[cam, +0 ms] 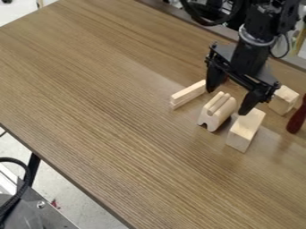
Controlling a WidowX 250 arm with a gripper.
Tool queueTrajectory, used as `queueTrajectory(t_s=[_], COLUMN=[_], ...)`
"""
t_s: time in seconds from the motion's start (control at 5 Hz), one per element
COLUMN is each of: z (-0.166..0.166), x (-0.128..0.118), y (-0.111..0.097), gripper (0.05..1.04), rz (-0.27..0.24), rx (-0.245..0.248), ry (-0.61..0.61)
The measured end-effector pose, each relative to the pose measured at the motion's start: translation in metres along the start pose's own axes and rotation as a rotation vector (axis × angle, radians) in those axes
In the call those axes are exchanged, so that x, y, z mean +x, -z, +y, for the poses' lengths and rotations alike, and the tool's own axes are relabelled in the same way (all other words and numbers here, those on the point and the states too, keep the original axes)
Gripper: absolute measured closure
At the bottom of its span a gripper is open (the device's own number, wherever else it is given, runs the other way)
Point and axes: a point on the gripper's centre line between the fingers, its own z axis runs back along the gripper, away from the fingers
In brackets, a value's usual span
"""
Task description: Move the joint
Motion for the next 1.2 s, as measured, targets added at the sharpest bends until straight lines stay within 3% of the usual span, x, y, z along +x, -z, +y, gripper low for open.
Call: queueTrajectory(t_s=[0.6, 0.8, 1.0, 1.2], z=[0.005, 0.005, 0.007, 0.006], x=[0.001, -0.003, -0.005, -0.007], y=[0.008, 0.018, 0.026, 0.031], gripper=[0.083, 0.083, 0.124, 0.251], rz=[0.017, 0.043, 0.071, 0.089], rx=[-0.009, -0.015, -0.018, -0.021], ry=[-0.017, -0.023, -0.037, -0.041])
